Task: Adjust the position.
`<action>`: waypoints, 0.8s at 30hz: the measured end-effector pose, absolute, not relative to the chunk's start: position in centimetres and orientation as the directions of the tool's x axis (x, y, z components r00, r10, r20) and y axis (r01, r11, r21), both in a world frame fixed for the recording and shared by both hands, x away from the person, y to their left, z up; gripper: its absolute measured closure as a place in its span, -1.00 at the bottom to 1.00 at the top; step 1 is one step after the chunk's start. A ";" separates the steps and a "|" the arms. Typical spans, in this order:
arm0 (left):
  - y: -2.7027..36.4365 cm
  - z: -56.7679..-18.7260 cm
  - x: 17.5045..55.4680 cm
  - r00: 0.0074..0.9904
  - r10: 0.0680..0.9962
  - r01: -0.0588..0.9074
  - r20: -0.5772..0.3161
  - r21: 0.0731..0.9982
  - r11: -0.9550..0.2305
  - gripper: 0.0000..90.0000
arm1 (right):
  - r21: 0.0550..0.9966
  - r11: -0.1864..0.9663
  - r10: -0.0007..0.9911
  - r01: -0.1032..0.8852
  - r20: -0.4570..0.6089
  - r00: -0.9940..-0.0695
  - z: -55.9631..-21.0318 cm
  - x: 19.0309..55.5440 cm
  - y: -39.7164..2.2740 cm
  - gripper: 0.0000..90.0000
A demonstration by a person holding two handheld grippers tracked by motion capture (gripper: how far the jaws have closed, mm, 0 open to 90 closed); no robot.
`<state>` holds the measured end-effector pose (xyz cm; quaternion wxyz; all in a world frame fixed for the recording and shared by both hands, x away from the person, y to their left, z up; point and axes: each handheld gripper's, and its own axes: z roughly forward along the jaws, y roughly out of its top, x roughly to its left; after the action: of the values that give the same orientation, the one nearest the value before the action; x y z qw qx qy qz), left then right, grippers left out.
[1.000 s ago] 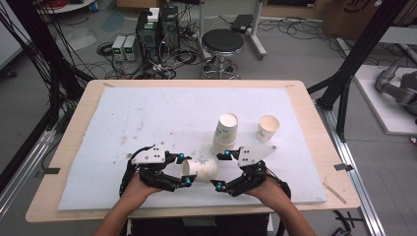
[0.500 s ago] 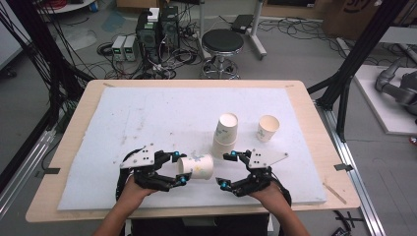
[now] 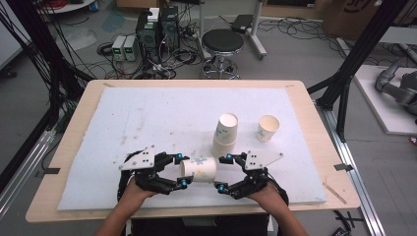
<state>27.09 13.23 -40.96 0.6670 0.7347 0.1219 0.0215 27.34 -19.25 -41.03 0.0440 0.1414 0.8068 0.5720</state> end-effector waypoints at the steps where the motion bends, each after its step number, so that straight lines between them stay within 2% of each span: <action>1: 13.2 -40.9 27.1 0.970 0.207 0.149 -0.129 0.985 -0.084 -0.20 | 0.936 0.304 0.276 0.178 0.092 -0.957 -41.0 27.3 -19.2 -0.55; 16: 12.4 -41.0 26.8 0.983 0.133 0.139 -0.129 0.988 -0.069 -0.20 | 0.941 0.289 0.171 0.176 0.130 -0.977 -41.7 27.7 -18.5 -0.55; 24: 12.4 -41.2 26.8 0.984 0.115 0.139 -0.134 0.989 -0.040 -0.19 | 0.955 0.245 0.126 0.166 0.138 -0.982 -41.7 27.9 -18.6 -0.44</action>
<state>26.80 12.37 -41.25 0.6872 0.7210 0.0881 -0.0087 27.86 -18.62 -41.74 -0.0165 0.0923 0.7889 0.6073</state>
